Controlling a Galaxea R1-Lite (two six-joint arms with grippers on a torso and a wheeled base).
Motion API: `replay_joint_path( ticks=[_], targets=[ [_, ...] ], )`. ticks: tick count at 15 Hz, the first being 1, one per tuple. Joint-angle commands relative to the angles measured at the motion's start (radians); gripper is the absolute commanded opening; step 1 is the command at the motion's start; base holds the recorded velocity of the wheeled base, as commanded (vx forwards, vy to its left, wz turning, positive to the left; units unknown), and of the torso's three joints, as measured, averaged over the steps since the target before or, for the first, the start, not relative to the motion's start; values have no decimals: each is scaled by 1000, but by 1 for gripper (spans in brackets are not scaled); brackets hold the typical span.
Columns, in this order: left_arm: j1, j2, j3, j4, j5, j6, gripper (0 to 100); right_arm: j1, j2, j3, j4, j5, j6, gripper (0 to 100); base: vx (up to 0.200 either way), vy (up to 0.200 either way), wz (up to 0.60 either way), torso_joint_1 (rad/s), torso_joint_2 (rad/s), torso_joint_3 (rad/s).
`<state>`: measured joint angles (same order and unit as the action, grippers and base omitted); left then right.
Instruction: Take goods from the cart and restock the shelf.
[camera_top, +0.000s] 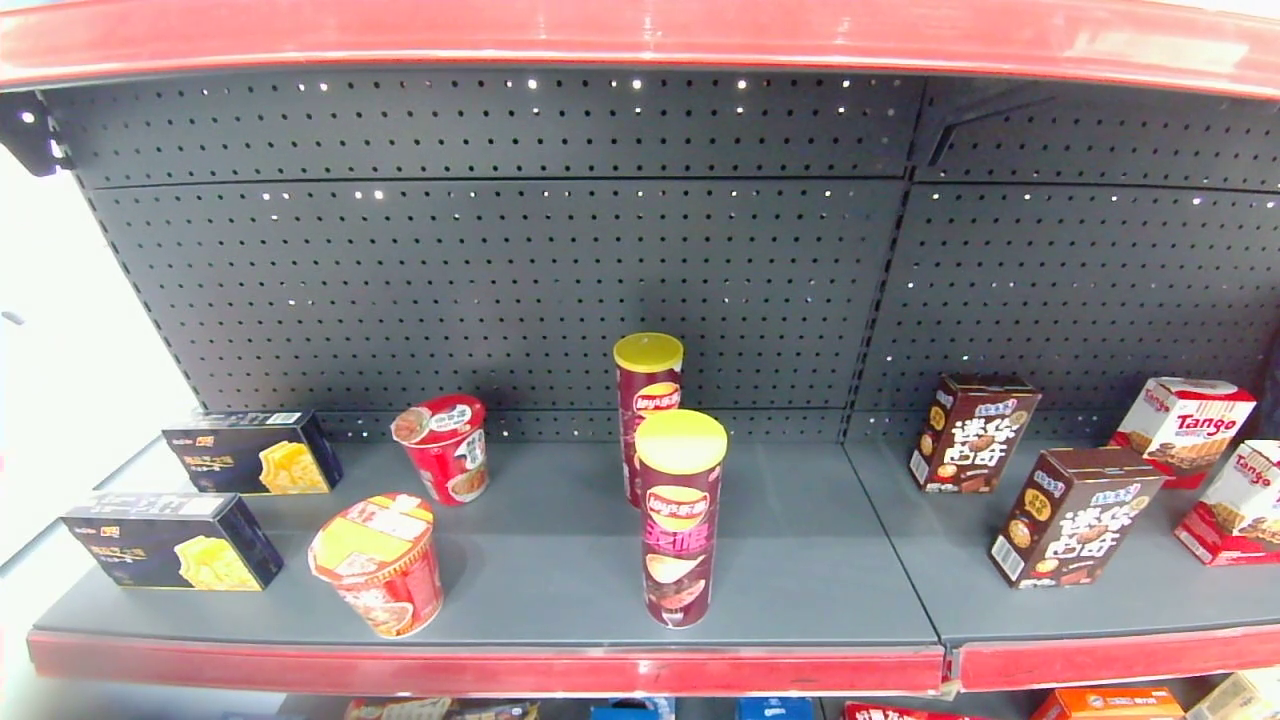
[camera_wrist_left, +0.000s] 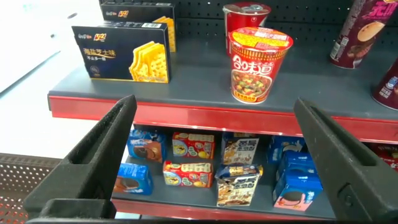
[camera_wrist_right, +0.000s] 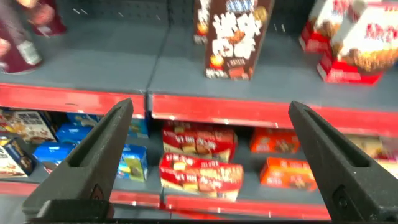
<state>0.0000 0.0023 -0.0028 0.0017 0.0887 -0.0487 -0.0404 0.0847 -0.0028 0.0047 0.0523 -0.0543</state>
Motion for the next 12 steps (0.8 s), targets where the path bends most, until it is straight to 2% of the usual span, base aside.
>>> replay_joint_path(
  ticks=[1,4,5,6,12],
  targets=[
    [0,2,1,0,0,0,100,-19,32,0,0,-2,2,100,0,0,0,0,0,0],
    [0,2,1,0,0,0,100,-26,1,-2,0,-5,1,100,0,0,0,0,0,0],
    [0,2,1,0,0,0,100,-85,-2,-2,0,-19,-3,100,0,0,0,0,0,0],
    [0,2,1,0,0,0,100,-104,-19,-2,-2,-17,-9,100,0,0,0,0,0,0],
    [0,2,1,0,0,0,100,-101,-59,-2,0,-22,-16,100,0,0,0,0,0,0]
  ],
)
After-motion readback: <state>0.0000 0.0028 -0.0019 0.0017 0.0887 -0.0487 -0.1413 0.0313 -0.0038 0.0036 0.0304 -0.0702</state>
